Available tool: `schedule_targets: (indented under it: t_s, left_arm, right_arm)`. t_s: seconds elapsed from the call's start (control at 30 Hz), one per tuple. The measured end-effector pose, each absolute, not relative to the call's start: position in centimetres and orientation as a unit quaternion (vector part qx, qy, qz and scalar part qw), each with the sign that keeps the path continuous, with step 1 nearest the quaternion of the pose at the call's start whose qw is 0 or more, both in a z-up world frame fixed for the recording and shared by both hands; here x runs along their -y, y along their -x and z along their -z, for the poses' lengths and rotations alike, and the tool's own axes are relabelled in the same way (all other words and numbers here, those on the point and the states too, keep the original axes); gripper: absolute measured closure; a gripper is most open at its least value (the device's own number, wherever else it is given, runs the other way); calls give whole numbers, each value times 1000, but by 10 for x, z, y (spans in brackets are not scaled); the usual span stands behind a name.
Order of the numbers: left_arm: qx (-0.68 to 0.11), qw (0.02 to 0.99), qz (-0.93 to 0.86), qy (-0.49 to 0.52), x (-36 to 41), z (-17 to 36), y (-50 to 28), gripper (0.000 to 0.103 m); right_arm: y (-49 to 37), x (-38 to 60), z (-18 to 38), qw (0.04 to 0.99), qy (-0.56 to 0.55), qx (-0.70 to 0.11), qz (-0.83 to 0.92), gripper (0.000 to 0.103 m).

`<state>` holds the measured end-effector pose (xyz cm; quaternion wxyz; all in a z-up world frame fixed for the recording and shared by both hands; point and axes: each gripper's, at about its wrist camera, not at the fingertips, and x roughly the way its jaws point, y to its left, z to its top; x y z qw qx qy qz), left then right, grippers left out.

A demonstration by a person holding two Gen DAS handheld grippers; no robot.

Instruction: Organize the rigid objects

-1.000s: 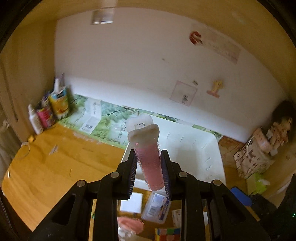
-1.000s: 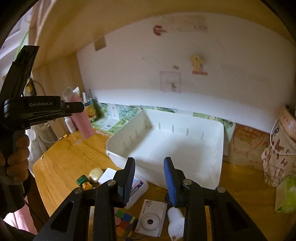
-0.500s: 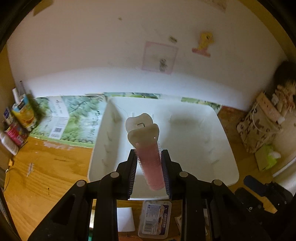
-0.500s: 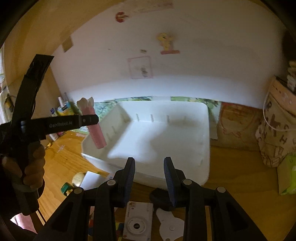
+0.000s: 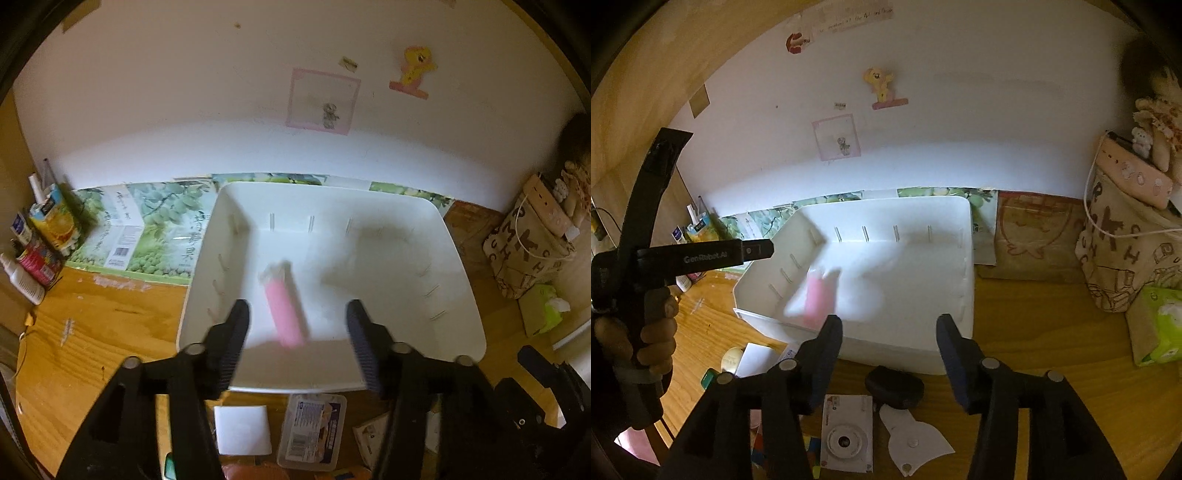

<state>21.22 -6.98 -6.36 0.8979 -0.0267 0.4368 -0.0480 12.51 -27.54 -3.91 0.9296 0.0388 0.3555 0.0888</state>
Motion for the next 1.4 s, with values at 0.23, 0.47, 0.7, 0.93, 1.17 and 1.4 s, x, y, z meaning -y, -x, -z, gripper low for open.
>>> schedule_targets:
  t_s: [0.23,0.47,0.7,0.93,1.17,1.4]
  left_arm:
    - [-420,906,38,42,64,40,-186,35]
    - [-407,911,47,49,72,26,-154,35]
    - [-423,905,25,49,83,28,-123,35]
    - [-462,885,1,55,88,47,-100,35]
    - [-519,852,4,72,92,71,-93,24]
    - [-582,810,13,75,102,101,-99,20]
  right_arm:
    - [-101,283,23,941,-40,-325,-82,32]
    - [-75,299,17,946,-48,-312,-73,25]
    - [-48,313,28,943,-50,-317,-86,23]
    - [-28,323,48,939,-38,-322,-112,23]
    - [-12,321,74,937,-3,-321,-136,23]
    - [-5,316,97,938,42,-313,-145,23]
